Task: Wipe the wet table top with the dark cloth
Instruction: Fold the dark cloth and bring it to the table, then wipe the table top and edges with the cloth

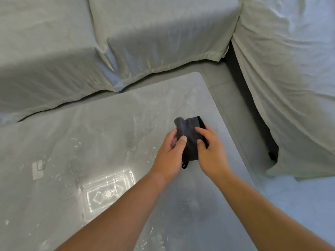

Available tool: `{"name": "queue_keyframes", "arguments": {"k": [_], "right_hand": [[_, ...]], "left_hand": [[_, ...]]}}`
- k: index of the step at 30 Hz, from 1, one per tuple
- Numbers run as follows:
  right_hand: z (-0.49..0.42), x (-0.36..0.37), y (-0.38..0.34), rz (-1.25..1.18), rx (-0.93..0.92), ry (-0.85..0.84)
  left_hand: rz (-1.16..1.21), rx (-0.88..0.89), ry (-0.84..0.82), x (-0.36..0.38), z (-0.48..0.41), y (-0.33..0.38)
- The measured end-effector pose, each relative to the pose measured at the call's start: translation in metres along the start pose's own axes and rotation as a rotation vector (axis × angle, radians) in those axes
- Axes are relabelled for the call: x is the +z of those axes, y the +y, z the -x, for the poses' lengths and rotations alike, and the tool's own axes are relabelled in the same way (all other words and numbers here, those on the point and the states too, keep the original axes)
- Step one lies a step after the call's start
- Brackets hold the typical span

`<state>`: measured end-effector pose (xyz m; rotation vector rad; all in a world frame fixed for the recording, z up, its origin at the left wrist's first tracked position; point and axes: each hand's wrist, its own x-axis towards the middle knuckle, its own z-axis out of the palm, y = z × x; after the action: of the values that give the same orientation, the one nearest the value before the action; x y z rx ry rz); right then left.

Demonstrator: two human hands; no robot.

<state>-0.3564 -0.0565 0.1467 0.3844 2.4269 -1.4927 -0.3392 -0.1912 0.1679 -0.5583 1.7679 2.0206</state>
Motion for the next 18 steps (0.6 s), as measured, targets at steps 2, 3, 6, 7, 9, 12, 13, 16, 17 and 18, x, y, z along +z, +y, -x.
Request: {"name": "queue_keyframes", "arguments": {"k": [2,3,6,7,9,12,13,16,17,18], "right_hand": [[-0.025,-0.004,-0.002,0.055,-0.028,0.005],[-0.037,-0.006,-0.004,0.086,-0.042,0.009],[-0.071,-0.013,-0.006,0.208,-0.073,0.007],[-0.08,-0.013,-0.004,0.284,-0.073,-0.002],[-0.088,-0.01,0.001,0.473,-0.061,-0.024],[-0.086,0.003,0.008,0.693,-0.181,-0.039],[-0.086,0.008,0.011,0.76,-0.236,-0.038],[-0.088,0.028,0.018,0.915,-0.306,-0.01],[-0.091,0.033,0.02,0.95,-0.309,-0.019],[-0.095,0.037,0.023,0.983,-0.325,-0.039]], "left_hand": [[0.016,-0.001,-0.003,0.007,-0.023,0.008],[0.005,-0.002,-0.011,0.01,-0.035,0.012],[-0.127,-0.017,-0.02,0.016,-0.062,0.025],[-0.209,-0.003,-0.006,0.015,-0.069,0.026],[-0.372,0.024,0.071,0.005,-0.077,0.025],[-0.801,0.063,0.216,-0.03,-0.081,0.015],[-0.967,0.079,0.242,-0.043,-0.083,0.011],[-1.189,0.035,0.238,-0.065,-0.084,0.003],[-1.202,0.018,0.23,-0.069,-0.084,0.0],[-1.212,0.005,0.228,-0.072,-0.083,-0.004]]}}
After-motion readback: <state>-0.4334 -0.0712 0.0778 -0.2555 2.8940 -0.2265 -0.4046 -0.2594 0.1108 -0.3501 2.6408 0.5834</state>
